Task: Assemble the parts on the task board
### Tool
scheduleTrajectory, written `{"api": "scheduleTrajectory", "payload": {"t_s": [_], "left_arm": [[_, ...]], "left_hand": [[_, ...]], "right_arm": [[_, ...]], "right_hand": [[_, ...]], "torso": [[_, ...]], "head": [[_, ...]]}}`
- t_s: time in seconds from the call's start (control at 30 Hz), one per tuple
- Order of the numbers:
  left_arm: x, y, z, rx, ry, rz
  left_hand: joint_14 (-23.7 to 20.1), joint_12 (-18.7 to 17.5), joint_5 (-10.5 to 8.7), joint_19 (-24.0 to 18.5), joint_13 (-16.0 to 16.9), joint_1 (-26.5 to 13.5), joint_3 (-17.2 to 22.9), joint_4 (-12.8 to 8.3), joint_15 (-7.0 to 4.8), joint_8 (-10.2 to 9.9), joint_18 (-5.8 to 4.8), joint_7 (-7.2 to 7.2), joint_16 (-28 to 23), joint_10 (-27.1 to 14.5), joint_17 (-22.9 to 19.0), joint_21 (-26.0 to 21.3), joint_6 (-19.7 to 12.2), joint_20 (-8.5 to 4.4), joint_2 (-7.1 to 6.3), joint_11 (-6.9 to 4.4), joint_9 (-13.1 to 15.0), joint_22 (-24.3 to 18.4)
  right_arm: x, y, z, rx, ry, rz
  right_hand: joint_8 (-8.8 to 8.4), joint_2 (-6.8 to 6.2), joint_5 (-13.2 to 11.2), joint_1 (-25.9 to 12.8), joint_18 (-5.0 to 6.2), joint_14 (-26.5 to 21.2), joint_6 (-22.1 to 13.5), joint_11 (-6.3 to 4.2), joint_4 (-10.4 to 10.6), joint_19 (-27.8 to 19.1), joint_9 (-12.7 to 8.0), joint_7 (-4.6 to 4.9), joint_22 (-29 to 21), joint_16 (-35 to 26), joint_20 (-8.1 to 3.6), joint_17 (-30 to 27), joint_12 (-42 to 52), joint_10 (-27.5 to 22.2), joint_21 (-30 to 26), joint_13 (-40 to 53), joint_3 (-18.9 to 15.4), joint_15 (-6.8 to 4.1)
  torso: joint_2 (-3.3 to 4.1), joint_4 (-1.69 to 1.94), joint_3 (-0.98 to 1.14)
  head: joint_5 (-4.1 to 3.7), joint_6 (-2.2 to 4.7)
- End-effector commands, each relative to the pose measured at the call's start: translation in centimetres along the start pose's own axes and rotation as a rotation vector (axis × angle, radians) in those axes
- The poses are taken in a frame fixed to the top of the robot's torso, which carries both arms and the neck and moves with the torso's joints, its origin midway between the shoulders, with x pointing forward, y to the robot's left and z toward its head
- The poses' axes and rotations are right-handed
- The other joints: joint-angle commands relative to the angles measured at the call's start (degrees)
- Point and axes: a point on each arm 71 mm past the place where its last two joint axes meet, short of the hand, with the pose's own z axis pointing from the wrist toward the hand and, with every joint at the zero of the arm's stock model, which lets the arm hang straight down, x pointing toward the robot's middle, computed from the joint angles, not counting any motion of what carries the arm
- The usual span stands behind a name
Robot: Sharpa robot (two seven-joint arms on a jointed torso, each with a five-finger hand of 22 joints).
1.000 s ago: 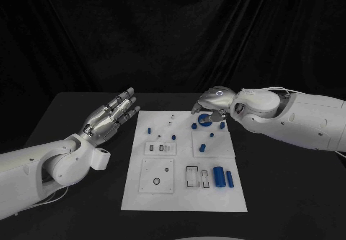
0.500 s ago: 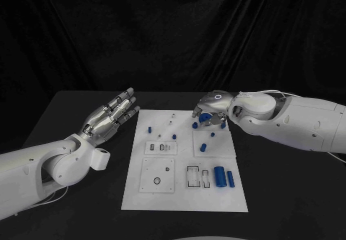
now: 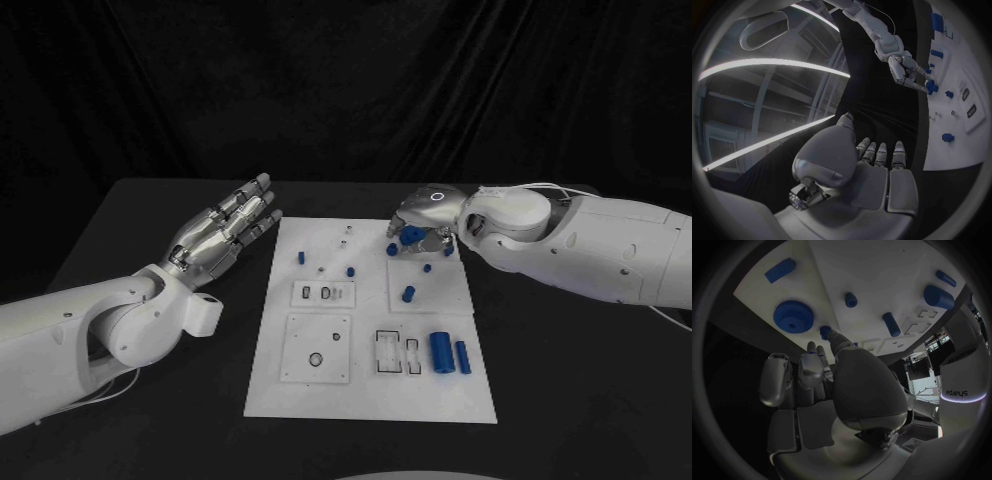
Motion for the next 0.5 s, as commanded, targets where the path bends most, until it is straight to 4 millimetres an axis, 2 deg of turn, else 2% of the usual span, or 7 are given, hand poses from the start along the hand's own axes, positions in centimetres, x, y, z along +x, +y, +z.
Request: {"api": "scheduleTrajectory", "payload": {"t_s": [0.03, 0.5], "left_arm": [[0.12, -0.87, 0.12, 0.114, 0.013, -0.011], [0.02, -0.65, 0.27, 0.094, 0.02, -0.016]], "left_hand": [[0.0, -0.4, 0.54, 0.0, -0.1, 0.5, 0.4, -0.1, 0.34, 0.0, 1.1, 0.05, -0.2, 0.0, -0.1, -0.2, 0.1, -0.3, 0.11, 0.46, 0.0, -0.1], [0.0, -0.4, 1.68, 0.0, -0.1, 1.2, 0.9, -0.3, 0.79, 0.1, 1.01, 0.89, -0.2, 0.0, -0.1, -0.2, 0.4, -0.03, 0.07, 0.81, 0.1, -0.1]], "right_arm": [[0.18, 0.1, 0.1, -0.014, -0.004, 0.009], [0.83, 0.19, 0.71, -0.024, 0.001, 0.012]], "right_hand": [[-0.21, 0.61, 0.5, -0.2, -0.27, 0.3, -0.3, 0.1, 0.0, -0.3, -0.1, -0.19, 0.1, 0.2, 0.0, 0.0, 0.0, -0.1, 0.2, 0.0, 0.3, 0.4], [0.02, 0.81, 1.8, -0.5, -0.22, 0.0, 0.4, 0.39, 0.0, -0.5, 0.1, 0.46, 0.1, 0.2, 0.18, -0.1, 0.3, 1.1, 0.0, 0.1, 1.6, 0.62]], "torso": [[0.01, 0.05, -0.03], [-0.13, 0.01, -0.18]], "head": [[-0.09, -0.13], [0.21, -0.58]]}}
